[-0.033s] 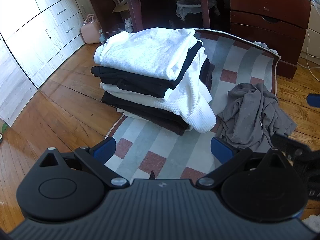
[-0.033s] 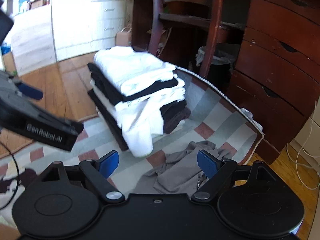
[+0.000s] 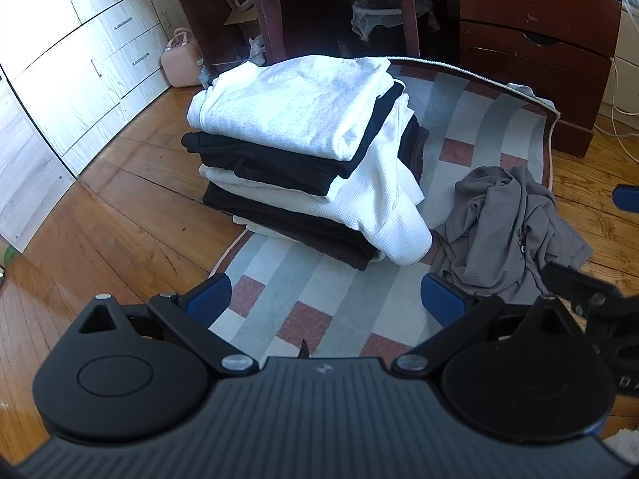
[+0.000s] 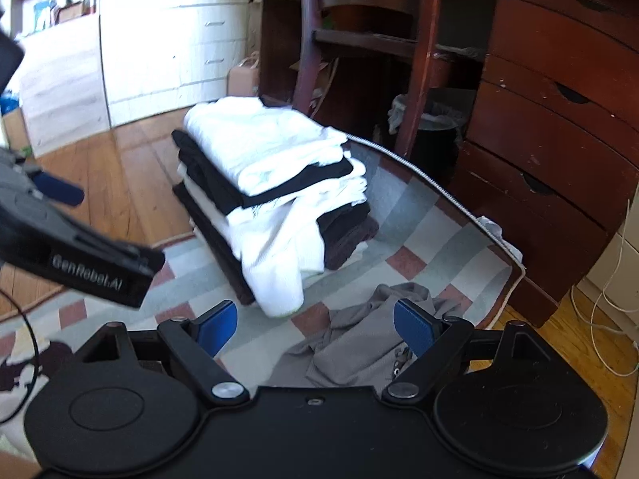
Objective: Fold clothes
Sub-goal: 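Move both grippers toward the crumpled grey t-shirt on the rug, then grasp the grey t-shirt with the right gripper while the left gripper grasps it nearby, then lift the grey t-shirt with both grippers and carry it onto the wooden floor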
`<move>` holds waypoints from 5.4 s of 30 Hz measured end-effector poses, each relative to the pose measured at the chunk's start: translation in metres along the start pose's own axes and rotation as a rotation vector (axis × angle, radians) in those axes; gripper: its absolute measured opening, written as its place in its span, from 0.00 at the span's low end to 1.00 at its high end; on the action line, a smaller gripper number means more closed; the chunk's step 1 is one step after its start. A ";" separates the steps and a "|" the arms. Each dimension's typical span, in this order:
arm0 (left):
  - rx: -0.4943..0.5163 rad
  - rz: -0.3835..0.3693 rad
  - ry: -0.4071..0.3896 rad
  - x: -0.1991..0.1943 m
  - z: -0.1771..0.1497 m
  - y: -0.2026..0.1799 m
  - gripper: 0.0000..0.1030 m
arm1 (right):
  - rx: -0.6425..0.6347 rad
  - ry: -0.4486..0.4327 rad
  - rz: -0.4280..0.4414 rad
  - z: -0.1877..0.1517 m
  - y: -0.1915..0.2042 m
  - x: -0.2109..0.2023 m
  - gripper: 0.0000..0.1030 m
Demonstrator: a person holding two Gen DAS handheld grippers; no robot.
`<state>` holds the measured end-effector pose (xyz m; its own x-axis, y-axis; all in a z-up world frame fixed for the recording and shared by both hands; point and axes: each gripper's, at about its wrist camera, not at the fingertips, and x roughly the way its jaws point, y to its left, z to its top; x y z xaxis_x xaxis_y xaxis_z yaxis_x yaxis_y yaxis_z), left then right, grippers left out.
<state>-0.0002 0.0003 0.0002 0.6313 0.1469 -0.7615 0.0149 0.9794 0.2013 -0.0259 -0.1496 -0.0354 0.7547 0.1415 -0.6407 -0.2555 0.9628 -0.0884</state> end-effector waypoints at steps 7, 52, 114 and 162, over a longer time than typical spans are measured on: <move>0.017 -0.035 -0.011 -0.002 0.000 -0.001 1.00 | -0.008 0.038 0.029 0.007 -0.002 0.004 0.86; 0.070 -0.116 0.086 0.066 0.014 -0.034 1.00 | 0.077 0.088 0.015 0.002 -0.038 0.047 0.86; -0.111 -0.762 -0.032 0.207 -0.065 -0.043 0.14 | 0.295 0.139 0.352 -0.096 -0.059 0.211 0.20; -1.213 0.124 0.118 0.089 -0.333 0.377 0.36 | -0.429 0.149 0.788 0.037 0.427 0.244 0.62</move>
<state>-0.1970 0.4293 -0.1969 0.5017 0.1983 -0.8420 -0.8123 0.4425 -0.3799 0.0712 0.3046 -0.2012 0.1873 0.6624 -0.7254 -0.8900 0.4269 0.1600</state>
